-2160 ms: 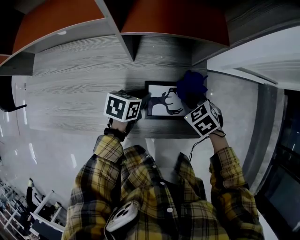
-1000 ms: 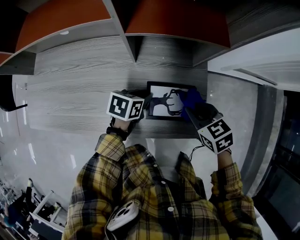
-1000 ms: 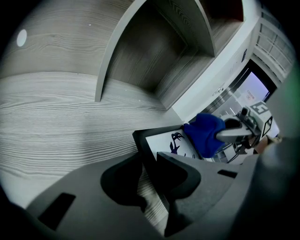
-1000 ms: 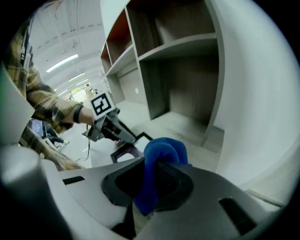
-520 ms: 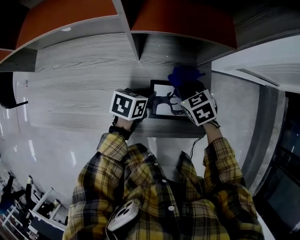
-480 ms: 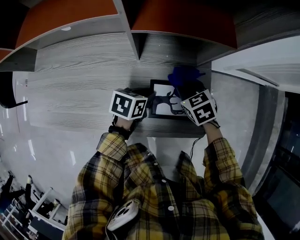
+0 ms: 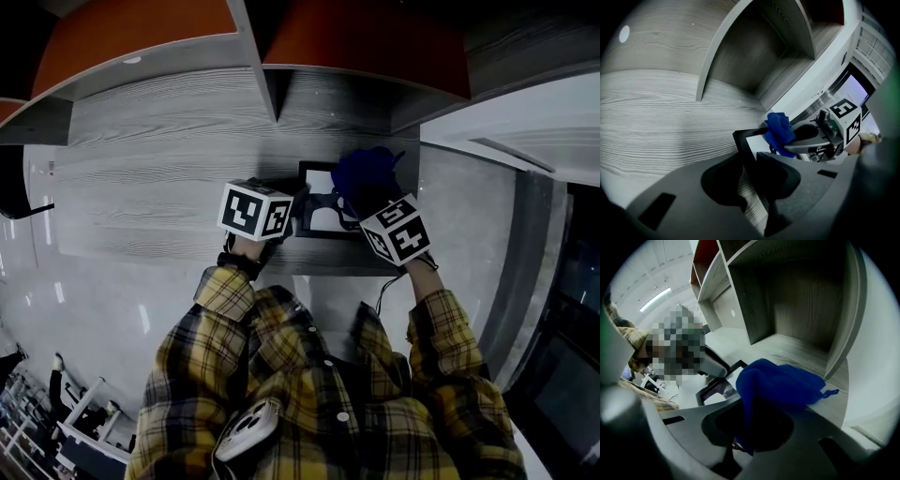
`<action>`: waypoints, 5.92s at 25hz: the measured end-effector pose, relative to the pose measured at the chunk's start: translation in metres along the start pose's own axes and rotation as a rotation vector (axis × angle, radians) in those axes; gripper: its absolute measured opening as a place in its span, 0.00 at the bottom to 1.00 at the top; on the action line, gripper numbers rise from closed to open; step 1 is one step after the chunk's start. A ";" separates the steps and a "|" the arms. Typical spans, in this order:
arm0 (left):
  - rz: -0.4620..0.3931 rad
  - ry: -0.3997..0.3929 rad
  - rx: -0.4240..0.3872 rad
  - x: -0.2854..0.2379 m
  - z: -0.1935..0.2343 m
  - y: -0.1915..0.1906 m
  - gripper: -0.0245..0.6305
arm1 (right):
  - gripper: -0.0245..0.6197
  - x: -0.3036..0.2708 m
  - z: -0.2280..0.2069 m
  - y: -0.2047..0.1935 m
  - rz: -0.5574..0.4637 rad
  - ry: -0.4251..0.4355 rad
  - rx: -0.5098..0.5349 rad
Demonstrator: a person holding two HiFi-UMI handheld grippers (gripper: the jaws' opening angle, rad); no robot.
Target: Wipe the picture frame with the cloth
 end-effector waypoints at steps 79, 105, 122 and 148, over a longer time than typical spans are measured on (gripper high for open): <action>0.040 -0.098 -0.082 0.000 0.005 0.002 0.19 | 0.12 0.013 0.111 -0.005 -0.217 0.048 -0.196; -0.570 -0.194 -0.434 0.219 -0.178 0.087 0.05 | 0.12 0.290 0.136 0.101 -0.958 0.012 -0.039; -0.598 -0.192 -0.475 0.238 -0.195 0.078 0.04 | 0.12 0.290 0.136 0.101 -0.926 -0.001 0.005; -0.606 -0.186 -0.420 0.233 -0.190 0.077 0.04 | 0.12 0.276 0.132 0.096 -0.869 0.011 -0.004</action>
Point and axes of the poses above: the fingertips, and each gripper's own axes: x backward along the fingers, z to its left, y out of its top, the point moved 5 cm from there along x, backward along the fingers, and after that the axes turned 2 degrees about y, right-handed, at the moved point
